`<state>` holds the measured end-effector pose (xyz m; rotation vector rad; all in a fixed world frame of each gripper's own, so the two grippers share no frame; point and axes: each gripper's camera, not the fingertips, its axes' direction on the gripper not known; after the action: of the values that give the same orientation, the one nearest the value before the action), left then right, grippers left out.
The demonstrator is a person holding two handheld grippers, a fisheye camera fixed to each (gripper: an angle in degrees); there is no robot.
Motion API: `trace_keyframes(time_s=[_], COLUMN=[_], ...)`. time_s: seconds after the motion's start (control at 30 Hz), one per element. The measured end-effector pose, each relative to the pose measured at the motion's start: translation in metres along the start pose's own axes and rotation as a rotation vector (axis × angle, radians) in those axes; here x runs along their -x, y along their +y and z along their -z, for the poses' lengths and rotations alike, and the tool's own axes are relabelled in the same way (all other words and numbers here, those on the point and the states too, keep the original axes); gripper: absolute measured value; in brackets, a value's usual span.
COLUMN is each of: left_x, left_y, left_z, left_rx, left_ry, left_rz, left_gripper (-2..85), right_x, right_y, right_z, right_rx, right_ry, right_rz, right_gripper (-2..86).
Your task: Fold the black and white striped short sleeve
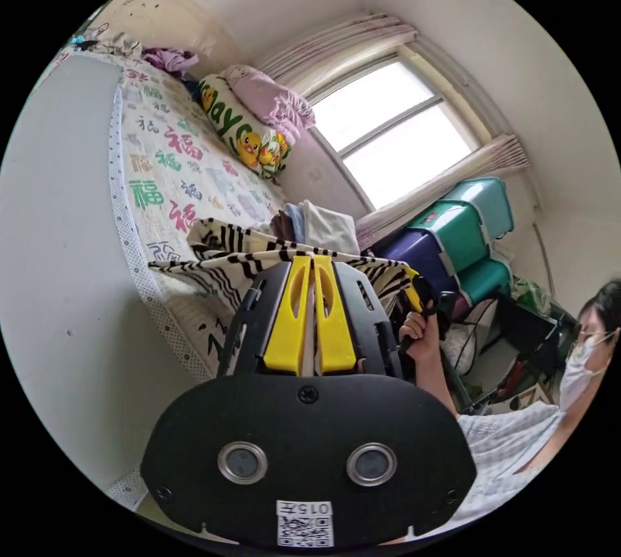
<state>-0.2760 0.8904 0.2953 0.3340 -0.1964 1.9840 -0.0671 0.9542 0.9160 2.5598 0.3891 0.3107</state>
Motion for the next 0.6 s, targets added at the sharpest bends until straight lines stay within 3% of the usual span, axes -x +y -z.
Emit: trace_keyframes(time_s=[0.23,0.33,0.5,0.6], left_x=[0.090,0.135,0.165,0.184], left_y=[0.127,0.178,0.221,0.233], left_z=[0.111,0.137,0.144,0.131], left_rx=[-0.057,-0.109,-0.116,-0.095], left_ry=[-0.132,-0.092,-0.133,-0.133], left_rz=[0.165,0.298,0.333,0.370], left_gripper=[-0.8,-0.8,-0.8,-0.8], right_x=[0.026,0.023,0.010,0.012], right_y=[0.103,0.137,0.173,0.185], right_z=[-0.023,-0.032,-0.038,-0.044], right_rx=[0.077,0.123,0.106,0.152], right_ry=[-0.135,-0.109,-0.263,-0.255], right_rz=[-0.126,-0.190,-0.340,-0.338], right_gripper=[0.5,0.5,0.5,0.5])
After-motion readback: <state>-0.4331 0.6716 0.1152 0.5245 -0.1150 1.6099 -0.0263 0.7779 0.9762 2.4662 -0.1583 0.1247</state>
